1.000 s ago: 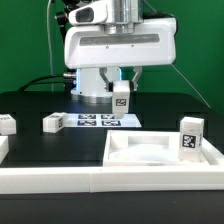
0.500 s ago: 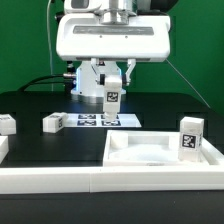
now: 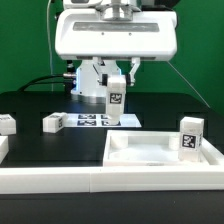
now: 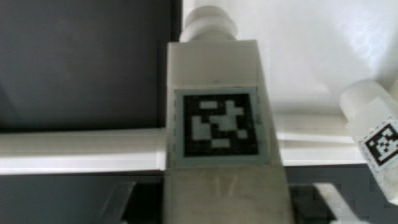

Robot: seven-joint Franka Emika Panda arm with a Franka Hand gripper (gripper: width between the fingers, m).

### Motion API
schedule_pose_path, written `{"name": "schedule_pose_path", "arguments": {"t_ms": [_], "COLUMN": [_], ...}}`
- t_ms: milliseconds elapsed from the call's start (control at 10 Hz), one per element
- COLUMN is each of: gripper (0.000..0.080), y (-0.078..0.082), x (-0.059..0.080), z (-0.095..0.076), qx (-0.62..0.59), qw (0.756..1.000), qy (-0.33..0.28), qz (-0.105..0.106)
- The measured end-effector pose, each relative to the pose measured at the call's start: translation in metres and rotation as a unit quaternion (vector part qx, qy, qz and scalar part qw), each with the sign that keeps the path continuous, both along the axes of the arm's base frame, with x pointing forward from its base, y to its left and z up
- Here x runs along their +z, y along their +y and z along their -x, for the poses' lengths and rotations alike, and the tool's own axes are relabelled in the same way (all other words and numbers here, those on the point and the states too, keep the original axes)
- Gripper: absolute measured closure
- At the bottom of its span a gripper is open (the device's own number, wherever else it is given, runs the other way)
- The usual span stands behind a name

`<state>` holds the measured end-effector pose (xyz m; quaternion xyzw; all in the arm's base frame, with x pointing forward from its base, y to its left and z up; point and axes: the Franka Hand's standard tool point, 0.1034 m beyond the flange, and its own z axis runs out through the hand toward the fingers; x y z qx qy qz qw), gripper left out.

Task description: Assemble square table

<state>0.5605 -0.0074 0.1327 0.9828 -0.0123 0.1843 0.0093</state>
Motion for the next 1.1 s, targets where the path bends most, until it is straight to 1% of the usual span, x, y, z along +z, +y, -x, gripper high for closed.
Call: {"name": "schedule_pose_path", "arguments": {"t_ms": [500,700,800,900,1000,1100], "gripper": [0.0509,0.0509,0.0509,0.0509,0.0509,0.0509], "y": [0.0,0.005,0.006,0.011,0.015,0.013], "x": [-0.004,-0.011,-0.009,-0.003,-0.001,-0.003], "z": [0.001,-0.012,-0.021,-0.028,-0.03,-0.029], "qx": [-0.001,0.001,0.002,0.003,0.007,0.006], "qw": [1.0,1.0,1.0,1.0,1.0,1.0], "qy": [0.003,0.002,-0.001,-0.004,-0.013,-0.013], "qz": [0.0,0.002,0.002,-0.001,0.001,0.002]}}
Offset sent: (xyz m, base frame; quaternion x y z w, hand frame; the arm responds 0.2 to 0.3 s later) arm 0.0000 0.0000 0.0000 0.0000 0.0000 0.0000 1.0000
